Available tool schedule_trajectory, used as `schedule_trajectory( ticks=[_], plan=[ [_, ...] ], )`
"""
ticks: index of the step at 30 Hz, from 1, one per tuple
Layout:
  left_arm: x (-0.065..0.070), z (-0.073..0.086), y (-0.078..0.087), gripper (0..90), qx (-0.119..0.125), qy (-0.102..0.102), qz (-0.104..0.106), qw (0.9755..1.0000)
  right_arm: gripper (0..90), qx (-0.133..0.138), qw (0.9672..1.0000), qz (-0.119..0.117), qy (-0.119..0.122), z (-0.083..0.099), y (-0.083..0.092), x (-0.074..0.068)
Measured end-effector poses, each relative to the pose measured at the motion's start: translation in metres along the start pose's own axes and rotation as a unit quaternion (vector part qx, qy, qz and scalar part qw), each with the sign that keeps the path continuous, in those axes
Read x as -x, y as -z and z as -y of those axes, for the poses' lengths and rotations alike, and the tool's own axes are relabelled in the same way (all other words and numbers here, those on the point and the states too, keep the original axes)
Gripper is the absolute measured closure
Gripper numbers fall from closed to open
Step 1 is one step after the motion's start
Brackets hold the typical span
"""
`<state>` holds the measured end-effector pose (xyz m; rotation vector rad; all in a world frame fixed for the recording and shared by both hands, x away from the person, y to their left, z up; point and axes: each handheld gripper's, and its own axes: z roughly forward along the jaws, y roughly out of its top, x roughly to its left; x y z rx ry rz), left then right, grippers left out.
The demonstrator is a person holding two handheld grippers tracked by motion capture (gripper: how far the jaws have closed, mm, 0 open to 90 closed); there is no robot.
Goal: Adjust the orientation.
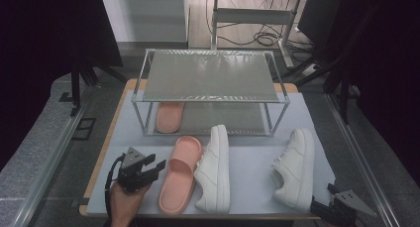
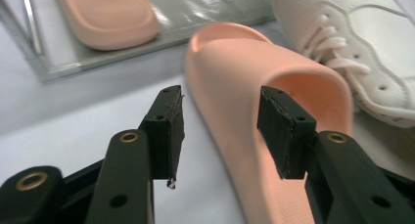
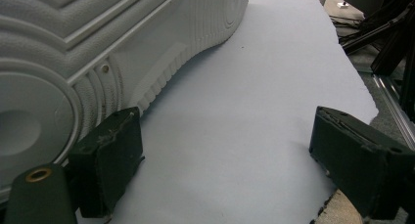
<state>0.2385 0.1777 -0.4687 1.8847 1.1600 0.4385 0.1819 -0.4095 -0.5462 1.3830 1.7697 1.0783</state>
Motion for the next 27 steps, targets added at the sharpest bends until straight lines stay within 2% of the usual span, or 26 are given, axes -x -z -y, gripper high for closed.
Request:
schedule_trajectory(
  ticks=[7, 11, 14, 19, 27],
  plan=[
    [0.009, 0.002, -0.015, 52.7, -0.014, -0.008, 0.005, 0.9999, 12.1, 0.000, 1.0000, 0.000, 0.000, 0.000, 0.000, 0.000],
    [0.010, 0.003, -0.028, 57.6, -0.022, -0.007, -0.007, 0.9997, 12.1, 0.000, 1.0000, 0.000, 0.000, 0.000, 0.000, 0.000],
    [0.009, 0.003, -0.034, 62.9, -0.021, 0.000, -0.008, 0.9997, 12.1, 0.001, 1.0000, 0.000, 0.001, 0.000, 0.000, 0.000],
    [0.013, 0.001, -0.036, 72.7, -0.017, -0.001, -0.007, 0.9998, 12.1, 0.001, 1.0000, 0.000, 0.001, 0.000, 0.000, 0.000],
    [0.012, -0.002, -0.038, 79.5, -0.011, 0.002, -0.032, 0.9994, 12.1, 0.001, 1.0000, 0.000, 0.001, 0.000, 0.000, 0.000]
  ],
)
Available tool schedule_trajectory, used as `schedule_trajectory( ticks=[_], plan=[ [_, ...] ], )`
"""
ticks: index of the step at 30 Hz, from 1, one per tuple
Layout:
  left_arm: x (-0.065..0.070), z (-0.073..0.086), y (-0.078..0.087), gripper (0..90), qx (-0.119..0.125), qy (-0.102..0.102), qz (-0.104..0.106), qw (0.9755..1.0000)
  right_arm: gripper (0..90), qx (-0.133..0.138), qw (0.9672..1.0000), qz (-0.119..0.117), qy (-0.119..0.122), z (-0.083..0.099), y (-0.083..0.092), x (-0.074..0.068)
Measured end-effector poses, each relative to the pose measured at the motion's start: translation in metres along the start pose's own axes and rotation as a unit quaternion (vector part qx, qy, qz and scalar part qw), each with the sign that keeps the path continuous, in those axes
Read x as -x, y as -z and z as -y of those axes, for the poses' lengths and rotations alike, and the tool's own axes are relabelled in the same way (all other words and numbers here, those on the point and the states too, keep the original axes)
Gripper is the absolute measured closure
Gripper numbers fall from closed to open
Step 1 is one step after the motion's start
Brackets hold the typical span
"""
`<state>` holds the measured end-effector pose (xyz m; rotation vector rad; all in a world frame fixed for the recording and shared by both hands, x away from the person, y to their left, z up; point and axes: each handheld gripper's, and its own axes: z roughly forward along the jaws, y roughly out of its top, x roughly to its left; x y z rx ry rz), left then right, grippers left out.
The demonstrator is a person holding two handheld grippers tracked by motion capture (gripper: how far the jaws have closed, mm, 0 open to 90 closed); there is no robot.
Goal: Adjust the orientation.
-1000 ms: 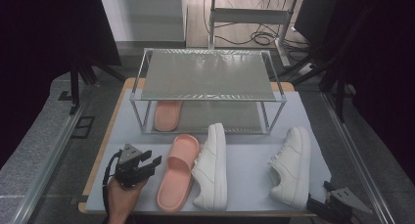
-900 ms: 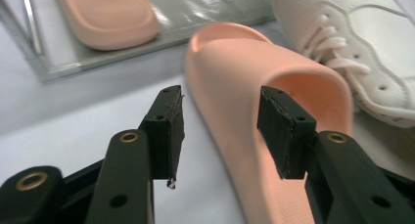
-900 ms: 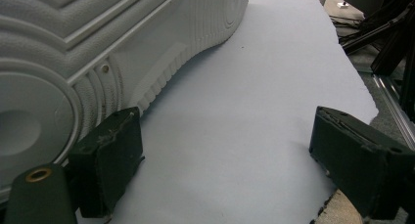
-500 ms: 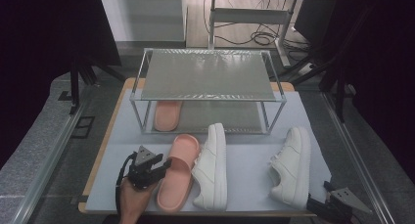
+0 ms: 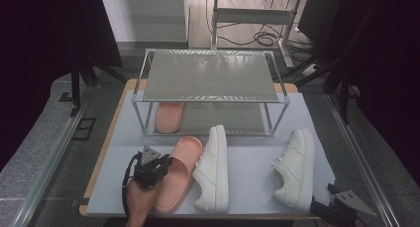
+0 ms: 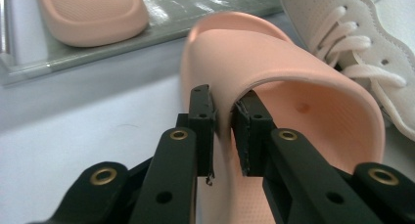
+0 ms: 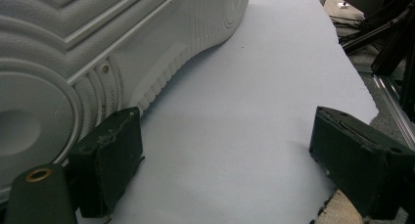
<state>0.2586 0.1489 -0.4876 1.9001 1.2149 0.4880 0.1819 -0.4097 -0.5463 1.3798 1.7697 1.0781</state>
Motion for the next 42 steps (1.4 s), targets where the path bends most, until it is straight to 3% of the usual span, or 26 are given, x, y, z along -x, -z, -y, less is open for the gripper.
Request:
schedule_trajectory(
  ticks=[8, 19, 42],
  plan=[
    [-0.008, -0.004, 0.004, 80.8, 0.006, 0.001, -0.024, 0.9997, 12.1, 0.000, 1.0000, 0.000, 0.000, 0.000, 0.000, 0.000],
    [-0.018, -0.015, 0.012, 81.1, 0.022, 0.008, -0.037, 0.9991, 12.1, 0.000, 1.0000, 0.000, 0.000, 0.000, 0.000, 0.000],
    [-0.017, -0.045, -0.014, 80.7, 0.033, 0.009, -0.045, 0.9984, 12.1, 0.000, 1.0000, 0.000, 0.000, 0.000, 0.000, 0.000]
  ],
)
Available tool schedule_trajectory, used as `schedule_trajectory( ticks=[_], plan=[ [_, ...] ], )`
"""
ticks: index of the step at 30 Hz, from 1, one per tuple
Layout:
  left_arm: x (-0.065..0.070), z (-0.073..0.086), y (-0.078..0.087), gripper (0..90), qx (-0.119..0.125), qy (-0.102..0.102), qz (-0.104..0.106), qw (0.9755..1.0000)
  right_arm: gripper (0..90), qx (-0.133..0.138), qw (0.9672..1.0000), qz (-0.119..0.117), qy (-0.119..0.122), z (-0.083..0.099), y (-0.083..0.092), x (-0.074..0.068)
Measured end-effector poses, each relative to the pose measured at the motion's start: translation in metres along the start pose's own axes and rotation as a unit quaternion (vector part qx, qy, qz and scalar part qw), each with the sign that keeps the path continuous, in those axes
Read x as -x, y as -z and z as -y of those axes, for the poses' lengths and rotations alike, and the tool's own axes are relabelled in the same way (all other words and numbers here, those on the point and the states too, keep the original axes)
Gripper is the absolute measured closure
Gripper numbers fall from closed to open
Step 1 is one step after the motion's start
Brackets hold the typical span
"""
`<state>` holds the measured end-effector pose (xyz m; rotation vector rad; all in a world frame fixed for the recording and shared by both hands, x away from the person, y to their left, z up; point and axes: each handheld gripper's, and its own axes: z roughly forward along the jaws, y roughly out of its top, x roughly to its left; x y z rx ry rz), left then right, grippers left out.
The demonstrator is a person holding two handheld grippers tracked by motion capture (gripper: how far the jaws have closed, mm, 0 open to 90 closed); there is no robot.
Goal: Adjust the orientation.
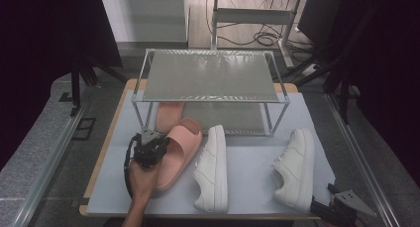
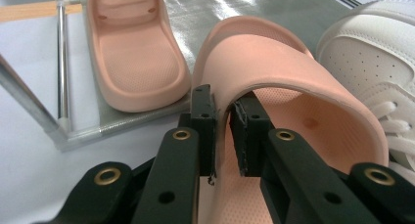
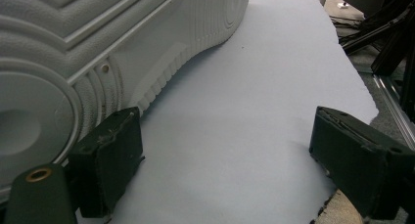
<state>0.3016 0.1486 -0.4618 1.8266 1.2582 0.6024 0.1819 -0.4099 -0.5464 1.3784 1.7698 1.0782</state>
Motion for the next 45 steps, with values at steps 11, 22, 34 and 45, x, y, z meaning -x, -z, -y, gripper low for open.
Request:
schedule_trajectory(
  ticks=[11, 22, 34, 45],
  plan=[
    [0.002, -0.007, -0.014, 80.2, -0.002, 0.000, -0.004, 1.0000, 12.1, 0.000, 1.0000, 0.000, 0.000, 0.000, 0.000, 0.000],
    [0.003, -0.017, -0.032, 79.7, 0.006, 0.008, -0.015, 0.9998, 12.0, 0.000, 1.0000, 0.000, 0.000, 0.000, 0.000, 0.000],
    [0.006, -0.028, -0.054, 79.8, 0.016, 0.007, -0.030, 0.9994, 12.1, 0.000, 1.0000, 0.000, 0.000, 0.000, 0.000, 0.000],
    [0.013, -0.035, -0.072, 79.6, 0.030, 0.025, -0.042, 0.9984, 12.1, 0.000, 1.0000, 0.000, 0.000, 0.000, 0.000, 0.000]
  ],
)
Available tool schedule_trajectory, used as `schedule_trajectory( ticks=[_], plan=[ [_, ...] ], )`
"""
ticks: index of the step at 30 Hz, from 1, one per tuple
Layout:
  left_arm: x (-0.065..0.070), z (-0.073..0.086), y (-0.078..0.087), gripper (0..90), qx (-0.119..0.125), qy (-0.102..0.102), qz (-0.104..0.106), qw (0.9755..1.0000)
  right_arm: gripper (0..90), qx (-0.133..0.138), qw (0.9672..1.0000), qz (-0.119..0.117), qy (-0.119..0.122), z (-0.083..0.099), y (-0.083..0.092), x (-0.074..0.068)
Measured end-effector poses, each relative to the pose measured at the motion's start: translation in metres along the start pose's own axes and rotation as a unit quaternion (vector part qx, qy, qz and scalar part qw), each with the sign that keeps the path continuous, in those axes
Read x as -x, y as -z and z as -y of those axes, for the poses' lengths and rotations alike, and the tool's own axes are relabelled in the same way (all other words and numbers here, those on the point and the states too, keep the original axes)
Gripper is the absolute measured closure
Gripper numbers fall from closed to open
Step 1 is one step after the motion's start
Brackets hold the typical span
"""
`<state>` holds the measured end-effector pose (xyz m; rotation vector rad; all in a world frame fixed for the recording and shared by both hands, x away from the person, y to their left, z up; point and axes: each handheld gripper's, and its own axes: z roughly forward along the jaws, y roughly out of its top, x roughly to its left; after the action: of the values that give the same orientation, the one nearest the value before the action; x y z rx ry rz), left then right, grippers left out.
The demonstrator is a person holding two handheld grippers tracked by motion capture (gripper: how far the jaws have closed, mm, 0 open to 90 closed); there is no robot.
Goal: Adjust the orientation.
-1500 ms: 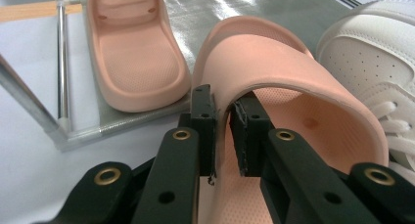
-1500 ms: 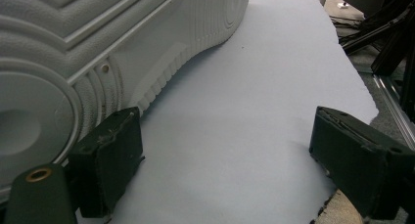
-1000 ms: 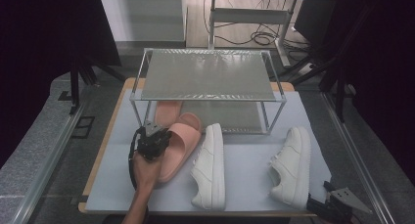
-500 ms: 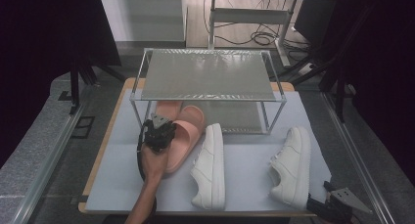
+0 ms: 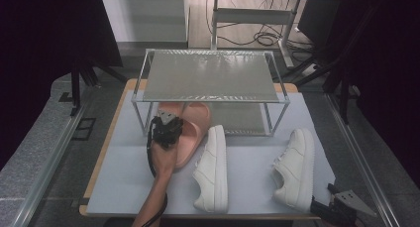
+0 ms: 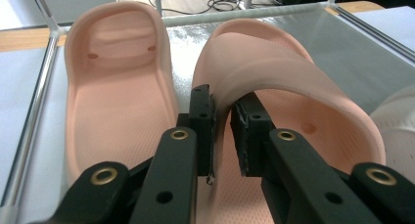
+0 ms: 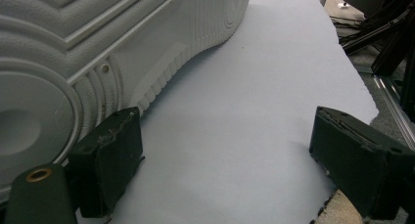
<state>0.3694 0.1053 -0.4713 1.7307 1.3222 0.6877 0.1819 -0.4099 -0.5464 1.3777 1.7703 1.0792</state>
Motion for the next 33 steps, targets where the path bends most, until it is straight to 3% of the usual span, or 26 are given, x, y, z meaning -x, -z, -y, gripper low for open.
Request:
schedule_trajectory(
  ticks=[7, 14, 26, 33],
  plan=[
    [0.004, 0.004, -0.014, 78.2, -0.011, 0.008, -0.013, 0.9998, 12.1, -0.001, 1.0000, -0.001, -0.001, 0.000, 0.000, 0.000],
    [-0.004, 0.007, -0.011, 74.5, -0.015, 0.018, 0.005, 0.9997, 12.1, 0.000, 1.0000, 0.000, 0.000, 0.000, 0.000, 0.000],
    [-0.013, 0.024, 0.028, 69.6, -0.018, -0.008, 0.041, 0.9990, 12.1, 0.001, 1.0000, 0.000, 0.000, 0.000, 0.000, 0.000],
    [-0.021, 0.043, 0.058, 73.4, -0.019, -0.014, 0.078, 0.9967, 12.1, 0.002, 1.0000, 0.000, 0.001, 0.000, 0.000, 0.000]
  ],
)
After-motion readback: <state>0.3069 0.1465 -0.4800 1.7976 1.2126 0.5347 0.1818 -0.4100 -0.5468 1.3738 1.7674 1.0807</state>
